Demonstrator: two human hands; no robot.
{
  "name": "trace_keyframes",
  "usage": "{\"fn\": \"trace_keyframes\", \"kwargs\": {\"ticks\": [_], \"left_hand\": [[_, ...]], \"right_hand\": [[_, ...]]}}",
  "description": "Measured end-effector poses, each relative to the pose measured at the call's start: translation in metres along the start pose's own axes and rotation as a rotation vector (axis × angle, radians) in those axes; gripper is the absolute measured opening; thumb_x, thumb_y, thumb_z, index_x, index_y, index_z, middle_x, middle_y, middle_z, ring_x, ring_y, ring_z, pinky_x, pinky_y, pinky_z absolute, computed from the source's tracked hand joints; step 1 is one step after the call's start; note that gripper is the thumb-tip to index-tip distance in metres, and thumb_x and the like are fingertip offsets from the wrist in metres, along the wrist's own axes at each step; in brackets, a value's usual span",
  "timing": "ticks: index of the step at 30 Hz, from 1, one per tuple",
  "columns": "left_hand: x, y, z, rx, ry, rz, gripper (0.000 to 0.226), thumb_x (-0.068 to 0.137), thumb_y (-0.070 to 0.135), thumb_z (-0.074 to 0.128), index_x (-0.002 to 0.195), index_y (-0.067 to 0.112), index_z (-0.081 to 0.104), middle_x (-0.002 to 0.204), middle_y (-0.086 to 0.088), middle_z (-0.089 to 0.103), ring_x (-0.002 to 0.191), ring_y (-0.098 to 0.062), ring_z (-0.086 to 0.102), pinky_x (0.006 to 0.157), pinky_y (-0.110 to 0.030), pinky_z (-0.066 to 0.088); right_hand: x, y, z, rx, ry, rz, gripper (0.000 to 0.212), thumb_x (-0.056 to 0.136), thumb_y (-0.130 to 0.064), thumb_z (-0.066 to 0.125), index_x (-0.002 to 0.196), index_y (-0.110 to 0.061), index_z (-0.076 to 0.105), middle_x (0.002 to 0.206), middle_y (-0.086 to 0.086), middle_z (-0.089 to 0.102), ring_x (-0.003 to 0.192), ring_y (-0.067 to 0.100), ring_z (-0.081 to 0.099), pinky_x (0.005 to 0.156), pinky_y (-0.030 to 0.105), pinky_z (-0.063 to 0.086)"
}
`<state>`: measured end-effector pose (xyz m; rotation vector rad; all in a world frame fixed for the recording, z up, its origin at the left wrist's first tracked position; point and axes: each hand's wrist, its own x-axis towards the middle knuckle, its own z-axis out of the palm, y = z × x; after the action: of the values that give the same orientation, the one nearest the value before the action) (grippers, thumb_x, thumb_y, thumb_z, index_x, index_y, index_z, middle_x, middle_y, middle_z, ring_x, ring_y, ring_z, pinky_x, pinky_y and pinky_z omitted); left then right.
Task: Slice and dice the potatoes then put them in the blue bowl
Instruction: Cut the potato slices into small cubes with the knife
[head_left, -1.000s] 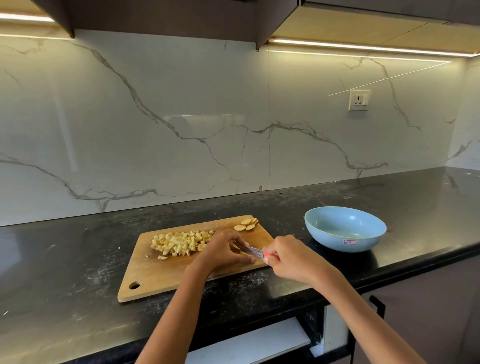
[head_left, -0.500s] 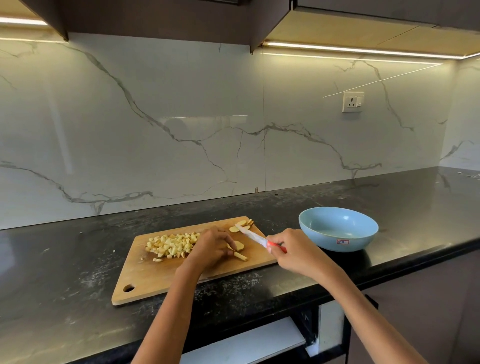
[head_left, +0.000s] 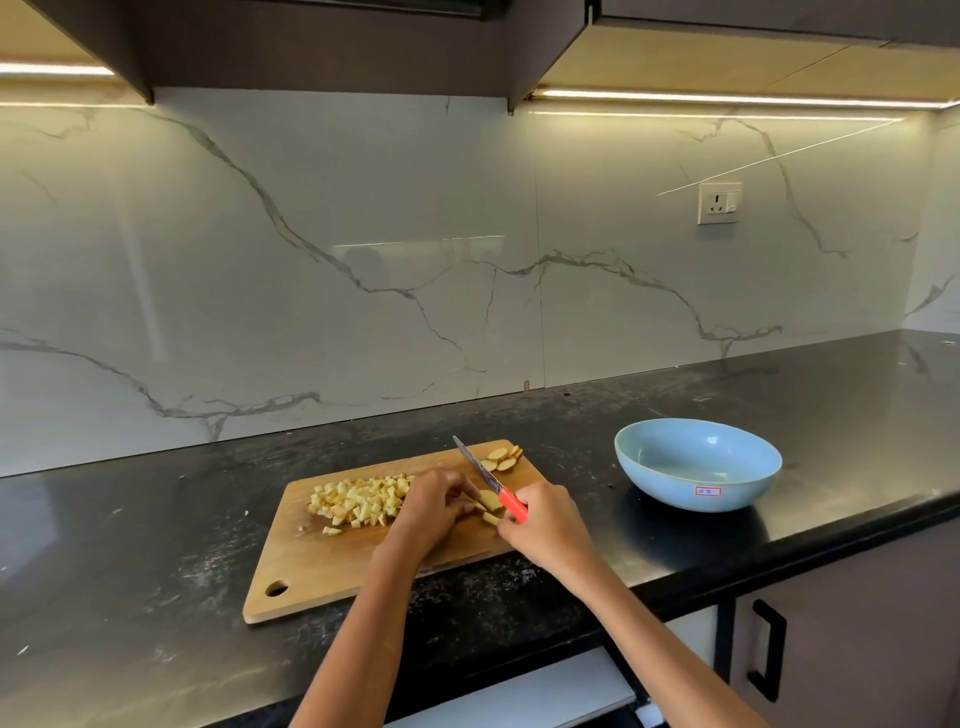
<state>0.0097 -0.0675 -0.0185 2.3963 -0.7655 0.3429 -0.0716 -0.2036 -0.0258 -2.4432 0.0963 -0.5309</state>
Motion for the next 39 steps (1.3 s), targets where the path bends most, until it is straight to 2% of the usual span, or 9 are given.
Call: {"fn": "trace_keyframes", "kwargs": {"ticks": [3,6,10,14,25,29,32,35,39], "left_hand": [[0.000,0.000,0.000,-0.004,0.001,0.016,0.014,0.082,0.000,0.064,0.088,0.011,0.069,0.098,-0.002,0.066,0.091,-0.011,0.058,0.087,-0.022,0.048],[0.001,-0.001,-0.001,-0.006,0.008,0.029,0.014,0.082,-0.002,0.063,0.088,0.010,0.070,0.097,-0.004,0.067,0.087,-0.009,0.058,0.083,-0.019,0.047],[0.002,-0.001,0.000,0.002,0.004,0.043,0.014,0.082,-0.002,0.062,0.089,0.008,0.070,0.097,-0.004,0.068,0.086,-0.007,0.056,0.081,-0.015,0.045],[0.003,-0.001,0.000,0.016,-0.011,0.033,0.015,0.084,-0.001,0.061,0.090,0.009,0.070,0.097,-0.003,0.067,0.085,-0.005,0.055,0.078,-0.012,0.043],[0.003,-0.001,-0.001,-0.022,-0.024,0.005,0.022,0.084,-0.010,0.056,0.087,0.007,0.070,0.095,-0.005,0.067,0.082,-0.008,0.058,0.074,-0.009,0.047],[0.002,-0.002,-0.001,-0.047,-0.025,0.006,0.012,0.080,0.004,0.068,0.091,0.010,0.068,0.096,-0.003,0.066,0.088,-0.010,0.058,0.081,-0.013,0.046],[0.002,0.000,0.000,-0.059,-0.046,-0.017,0.031,0.074,0.022,0.076,0.102,0.014,0.065,0.101,0.000,0.065,0.094,-0.014,0.058,0.086,-0.021,0.047],[0.002,0.006,0.003,-0.057,-0.083,-0.025,0.058,0.069,0.038,0.078,0.119,0.018,0.058,0.112,0.009,0.057,0.101,-0.008,0.051,0.086,-0.021,0.041],[0.002,0.008,0.006,-0.038,-0.115,-0.037,0.058,0.076,0.036,0.074,0.127,0.020,0.052,0.121,0.008,0.055,0.101,-0.002,0.046,0.084,-0.015,0.037]], "right_hand": [[0.002,0.001,0.001,-0.036,0.016,0.022,0.024,0.085,-0.024,0.063,0.064,-0.020,0.053,0.064,-0.004,0.055,0.057,0.010,0.050,0.052,0.022,0.037],[0.003,0.002,0.002,-0.049,0.047,0.030,0.016,0.086,-0.026,0.063,0.073,-0.018,0.057,0.064,-0.009,0.049,0.055,0.005,0.046,0.049,0.017,0.032],[0.005,0.002,0.004,-0.075,0.055,0.045,0.016,0.086,-0.026,0.063,0.075,-0.017,0.056,0.065,-0.008,0.048,0.060,0.008,0.048,0.049,0.019,0.030],[0.008,-0.001,0.004,-0.092,0.036,0.043,0.029,0.086,-0.025,0.062,0.064,-0.019,0.045,0.062,-0.007,0.044,0.055,0.006,0.043,0.046,0.018,0.028],[0.013,-0.008,0.013,-0.112,0.075,0.058,0.041,0.088,-0.024,0.061,0.059,-0.021,0.032,0.061,-0.007,0.038,0.054,0.008,0.039,0.045,0.018,0.023],[0.015,-0.008,0.016,-0.080,0.119,0.030,0.032,0.090,-0.024,0.058,0.065,-0.017,0.041,0.065,-0.005,0.044,0.057,0.010,0.042,0.045,0.017,0.026],[0.017,0.000,0.011,-0.016,0.199,0.017,0.025,0.094,-0.024,0.052,0.071,-0.015,0.049,0.064,-0.005,0.048,0.058,0.011,0.048,0.048,0.018,0.033],[0.029,0.008,0.004,0.087,0.281,0.026,0.031,0.094,-0.020,0.050,0.064,-0.015,0.045,0.057,-0.006,0.042,0.050,0.006,0.041,0.045,0.018,0.027],[0.056,0.016,0.001,0.360,0.350,0.115,0.035,0.092,-0.016,0.052,0.058,-0.008,0.050,0.055,0.002,0.047,0.049,0.013,0.045,0.049,0.031,0.039]]}}
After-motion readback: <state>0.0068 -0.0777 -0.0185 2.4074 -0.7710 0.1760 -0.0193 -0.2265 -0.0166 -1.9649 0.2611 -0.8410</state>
